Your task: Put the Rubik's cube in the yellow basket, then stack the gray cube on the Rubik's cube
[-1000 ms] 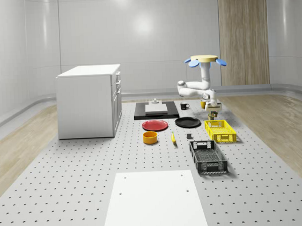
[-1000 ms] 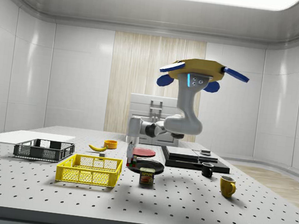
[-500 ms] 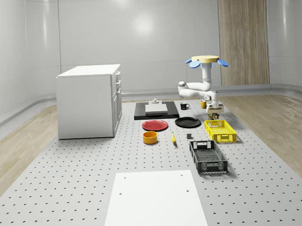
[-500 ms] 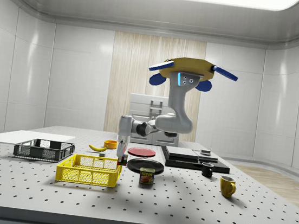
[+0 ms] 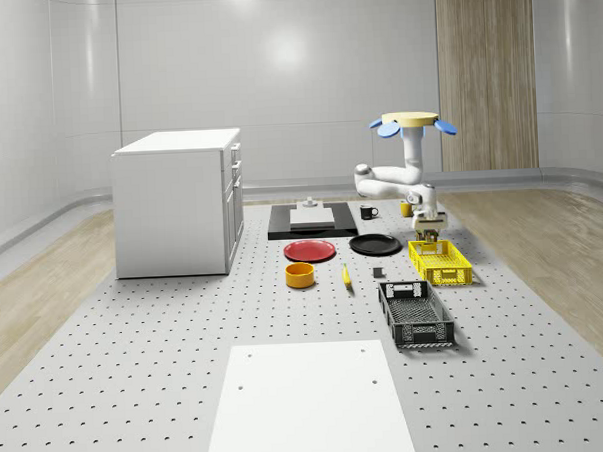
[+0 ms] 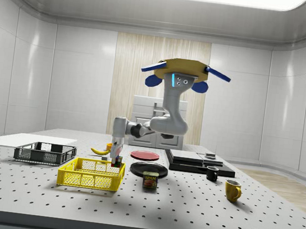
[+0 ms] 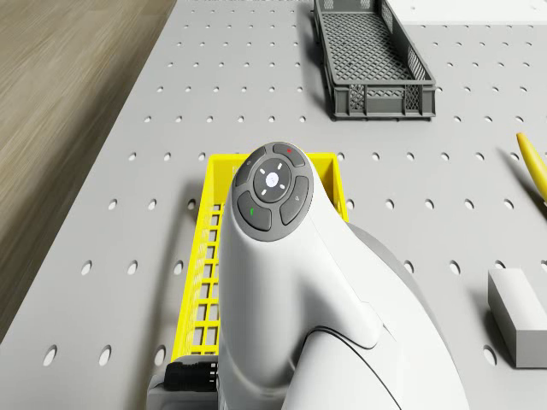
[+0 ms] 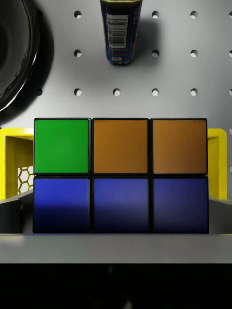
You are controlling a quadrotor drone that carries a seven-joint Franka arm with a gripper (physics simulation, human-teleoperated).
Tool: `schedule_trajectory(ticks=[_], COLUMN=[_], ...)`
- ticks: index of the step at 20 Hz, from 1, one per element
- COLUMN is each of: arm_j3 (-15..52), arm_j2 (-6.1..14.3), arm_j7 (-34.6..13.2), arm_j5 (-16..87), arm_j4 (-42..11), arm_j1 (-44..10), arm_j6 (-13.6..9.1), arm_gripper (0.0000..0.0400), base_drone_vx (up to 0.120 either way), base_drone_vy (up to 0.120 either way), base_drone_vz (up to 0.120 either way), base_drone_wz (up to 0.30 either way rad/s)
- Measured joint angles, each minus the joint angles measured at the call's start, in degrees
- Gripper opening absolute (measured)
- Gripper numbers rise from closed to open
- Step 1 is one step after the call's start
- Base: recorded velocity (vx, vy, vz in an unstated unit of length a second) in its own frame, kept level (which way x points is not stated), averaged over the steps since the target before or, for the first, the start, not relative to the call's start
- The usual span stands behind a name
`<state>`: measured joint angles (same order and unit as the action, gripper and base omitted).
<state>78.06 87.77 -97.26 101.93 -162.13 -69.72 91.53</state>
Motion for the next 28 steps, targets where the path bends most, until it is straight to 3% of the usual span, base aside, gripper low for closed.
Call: schedule_trajectory(ticks=[5, 13, 17, 25, 28], arm_j3=[0.03, 0.07, 0.06, -4.63, -6.16], arm_j2=[0.27, 0.65, 0.82, 1.14, 1.11], arm_j7=[-0.05, -0.11, -0.14, -0.19, -0.2], arm_j5=[-0.11, -0.26, -0.31, 4.0, 5.44], arm_j4=[0.01, 0.03, 0.04, 1.09, 1.53], arm_j1=[-0.06, -0.14, -0.18, -0.91, -1.19], arm_j6=[0.25, 0.6, 0.77, 2.76, 3.35], arm_gripper=[0.0325, 0.0325, 0.0325, 0.0325, 0.0361], base_drone_vx=[0.12, 0.12, 0.11, 0.0, 0.0], base_drone_vy=[-0.04, 0.0, 0.0, 0.0, 0.0], base_drone_vz=[0.0, -0.115, 0.0, 0.0, 0.0], base_drone_wz=[0.0, 0.0, 0.0, 0.0, 0.0])
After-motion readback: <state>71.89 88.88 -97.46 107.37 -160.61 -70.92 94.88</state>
